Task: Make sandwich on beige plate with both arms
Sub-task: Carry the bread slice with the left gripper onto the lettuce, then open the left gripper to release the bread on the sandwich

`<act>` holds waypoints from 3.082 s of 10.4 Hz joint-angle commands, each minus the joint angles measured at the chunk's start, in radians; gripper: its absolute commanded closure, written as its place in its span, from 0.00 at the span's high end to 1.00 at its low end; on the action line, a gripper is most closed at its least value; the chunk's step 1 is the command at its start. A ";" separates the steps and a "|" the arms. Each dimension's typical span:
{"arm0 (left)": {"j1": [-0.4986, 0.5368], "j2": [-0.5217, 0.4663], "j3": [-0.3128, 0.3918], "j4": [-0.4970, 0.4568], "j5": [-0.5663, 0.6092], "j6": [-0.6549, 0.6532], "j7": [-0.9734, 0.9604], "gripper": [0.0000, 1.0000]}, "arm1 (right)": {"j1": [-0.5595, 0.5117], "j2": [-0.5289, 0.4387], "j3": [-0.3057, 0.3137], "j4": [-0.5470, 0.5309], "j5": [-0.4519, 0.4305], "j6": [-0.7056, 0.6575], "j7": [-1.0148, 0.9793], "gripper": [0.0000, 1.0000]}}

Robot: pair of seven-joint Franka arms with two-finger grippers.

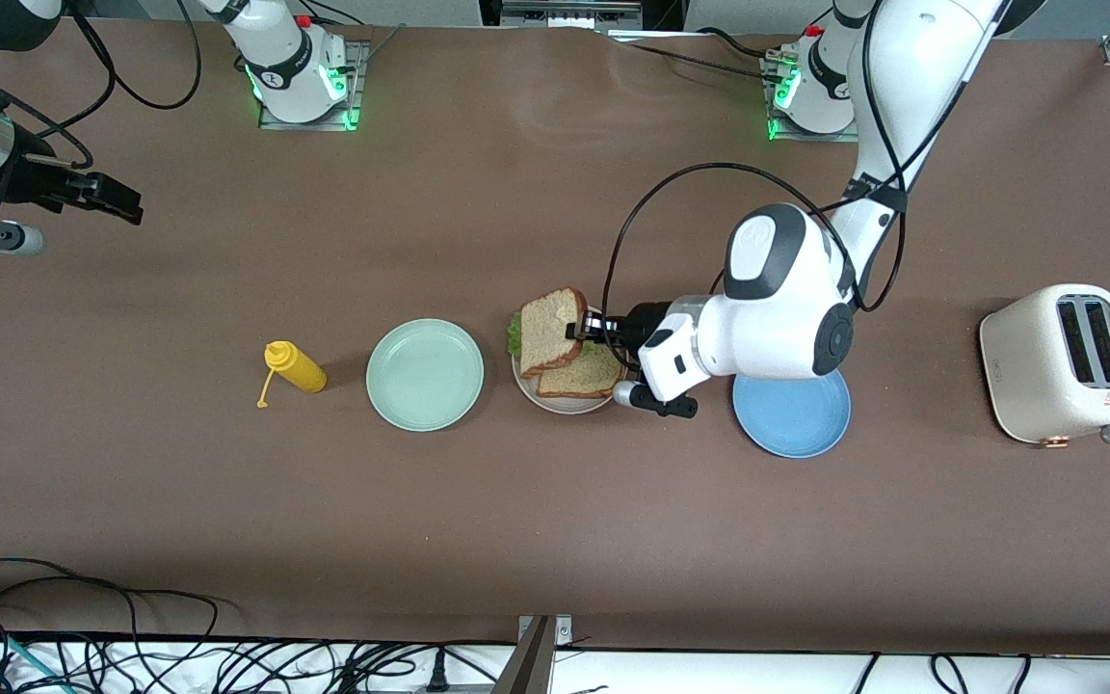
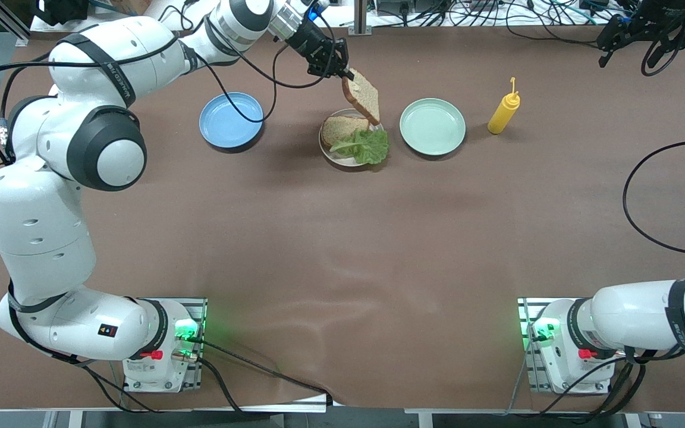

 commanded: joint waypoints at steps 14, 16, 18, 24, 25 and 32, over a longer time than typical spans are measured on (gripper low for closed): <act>0.025 0.057 0.005 -0.154 -0.207 0.023 0.256 0.00 | -0.061 0.054 0.025 0.092 0.020 -0.021 0.003 1.00; 0.026 0.111 0.005 -0.148 -0.207 0.050 0.318 0.09 | -0.061 0.057 0.025 0.096 0.042 -0.024 0.003 1.00; 0.028 0.110 0.005 -0.148 -0.204 0.060 0.330 0.68 | -0.063 0.066 0.025 0.096 0.045 -0.022 -0.006 1.00; 0.150 0.108 0.005 -0.134 -0.201 0.012 0.552 1.00 | -0.066 0.075 0.024 0.098 0.040 -0.021 0.000 1.00; 0.160 0.104 0.007 -0.134 -0.192 0.012 0.573 1.00 | -0.067 0.083 0.022 0.098 0.040 -0.022 -0.004 1.00; 0.240 0.004 0.019 -0.082 0.126 -0.001 0.562 1.00 | -0.064 0.083 0.022 0.115 0.040 -0.018 -0.010 1.00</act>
